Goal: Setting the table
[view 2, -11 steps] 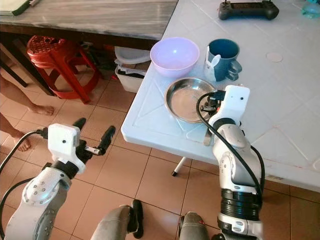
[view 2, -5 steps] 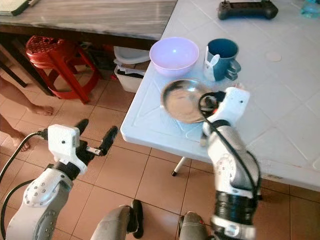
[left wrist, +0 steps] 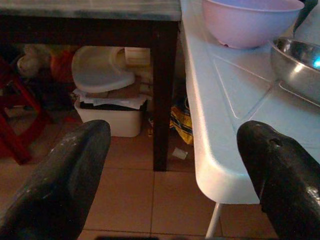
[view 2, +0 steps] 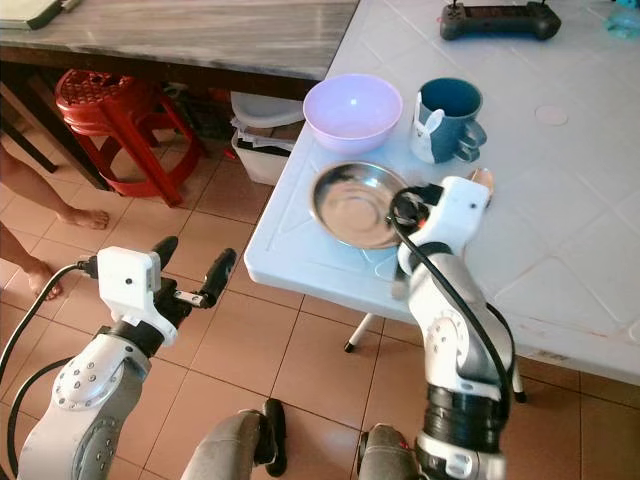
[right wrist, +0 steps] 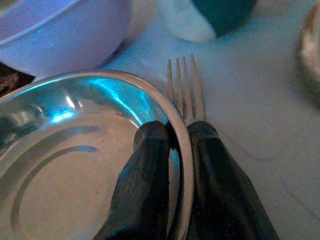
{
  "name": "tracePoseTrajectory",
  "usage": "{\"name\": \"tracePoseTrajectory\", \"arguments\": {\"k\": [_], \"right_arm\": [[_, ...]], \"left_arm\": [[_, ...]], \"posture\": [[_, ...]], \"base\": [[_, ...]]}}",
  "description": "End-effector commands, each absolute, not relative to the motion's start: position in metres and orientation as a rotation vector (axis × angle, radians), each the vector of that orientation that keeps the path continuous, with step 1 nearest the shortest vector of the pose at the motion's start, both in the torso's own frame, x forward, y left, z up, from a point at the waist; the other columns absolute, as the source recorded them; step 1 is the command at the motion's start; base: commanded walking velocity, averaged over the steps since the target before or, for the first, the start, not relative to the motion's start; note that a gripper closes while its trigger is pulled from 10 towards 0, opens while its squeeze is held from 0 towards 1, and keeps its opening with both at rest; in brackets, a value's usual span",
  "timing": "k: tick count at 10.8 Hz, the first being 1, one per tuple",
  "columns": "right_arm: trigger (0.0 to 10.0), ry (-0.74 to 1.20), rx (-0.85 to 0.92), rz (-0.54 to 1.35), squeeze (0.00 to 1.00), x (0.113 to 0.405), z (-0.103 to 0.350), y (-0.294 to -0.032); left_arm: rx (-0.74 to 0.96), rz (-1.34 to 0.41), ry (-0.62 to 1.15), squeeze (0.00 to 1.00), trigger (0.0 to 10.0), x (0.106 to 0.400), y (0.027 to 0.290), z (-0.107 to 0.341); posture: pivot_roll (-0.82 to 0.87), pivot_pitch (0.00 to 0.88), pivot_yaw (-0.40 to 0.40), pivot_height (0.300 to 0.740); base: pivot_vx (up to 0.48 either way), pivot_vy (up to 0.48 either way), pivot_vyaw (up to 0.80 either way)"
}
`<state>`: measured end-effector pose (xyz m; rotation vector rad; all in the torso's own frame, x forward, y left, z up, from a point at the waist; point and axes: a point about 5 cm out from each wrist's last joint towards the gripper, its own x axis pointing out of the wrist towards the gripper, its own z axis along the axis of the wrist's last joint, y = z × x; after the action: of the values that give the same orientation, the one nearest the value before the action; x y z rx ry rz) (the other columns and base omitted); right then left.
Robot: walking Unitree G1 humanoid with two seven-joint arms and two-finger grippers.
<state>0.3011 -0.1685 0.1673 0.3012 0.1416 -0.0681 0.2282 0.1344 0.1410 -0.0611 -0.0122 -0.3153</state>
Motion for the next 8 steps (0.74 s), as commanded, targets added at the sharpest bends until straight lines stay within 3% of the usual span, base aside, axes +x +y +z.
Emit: {"name": "tracePoseTrajectory", "arguments": {"k": [1, 8], "right_arm": [[0.0, 0.164, 0.279, -0.097, 0.0, 0.297, 0.163, -0.172], [0.0, -0.049, 0.211, -0.039, 0.0, 0.297, 0.2, -0.163]], "left_arm": [[-0.05, -0.293, -0.002, 0.0, 10.0, 0.228, 0.139, 0.138], [-0.046, -0.288, -0.006, 0.0, 10.0, 0.23, 0.14, 0.138]], "posture": [[0.01, 0.183, 0.079, 0.74], [0.0, 0.189, 0.087, 0.74]], "base": [[0.0, 0.0, 0.0], [0.0, 0.0, 0.0]]}}
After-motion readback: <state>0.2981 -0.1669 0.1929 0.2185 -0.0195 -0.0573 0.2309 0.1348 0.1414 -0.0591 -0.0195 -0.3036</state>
